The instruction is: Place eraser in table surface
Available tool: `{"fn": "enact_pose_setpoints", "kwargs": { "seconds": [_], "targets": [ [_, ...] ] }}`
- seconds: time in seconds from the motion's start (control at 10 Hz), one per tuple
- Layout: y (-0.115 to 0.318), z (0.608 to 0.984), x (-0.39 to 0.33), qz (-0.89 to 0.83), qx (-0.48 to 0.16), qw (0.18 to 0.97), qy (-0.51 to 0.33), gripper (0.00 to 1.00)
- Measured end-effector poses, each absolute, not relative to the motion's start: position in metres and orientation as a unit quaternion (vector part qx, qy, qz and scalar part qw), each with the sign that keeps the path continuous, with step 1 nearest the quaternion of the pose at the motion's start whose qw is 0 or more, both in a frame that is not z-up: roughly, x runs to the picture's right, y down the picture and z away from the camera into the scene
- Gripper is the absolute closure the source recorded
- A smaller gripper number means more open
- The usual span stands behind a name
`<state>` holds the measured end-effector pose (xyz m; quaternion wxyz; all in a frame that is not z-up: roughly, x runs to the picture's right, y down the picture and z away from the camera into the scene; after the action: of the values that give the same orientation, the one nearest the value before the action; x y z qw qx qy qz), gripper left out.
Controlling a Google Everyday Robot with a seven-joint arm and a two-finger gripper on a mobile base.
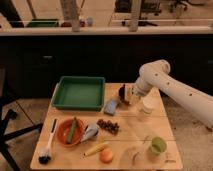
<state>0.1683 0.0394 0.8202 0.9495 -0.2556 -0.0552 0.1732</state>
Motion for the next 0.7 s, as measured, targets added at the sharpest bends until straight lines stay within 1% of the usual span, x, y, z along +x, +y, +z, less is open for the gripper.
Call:
{"fn": "enact_pose_setpoints", "kwargs": {
  "seconds": [0.1,0.3,0.6,0.7],
  "targets": [
    [0.028,0.828,0.167,0.143,-0.255,0.954,-0.063,0.2],
    [0.013,0.838,0.165,0.072,-0.247,0.963,-0.075,0.2],
    [0.008,0.844,0.167,-0.035,-0.223,0.971,-0.072,0.2],
    [0.011,0.847,0.165,-0.079,-0.208,0.973,-0.059,0.2]
  ]
}}
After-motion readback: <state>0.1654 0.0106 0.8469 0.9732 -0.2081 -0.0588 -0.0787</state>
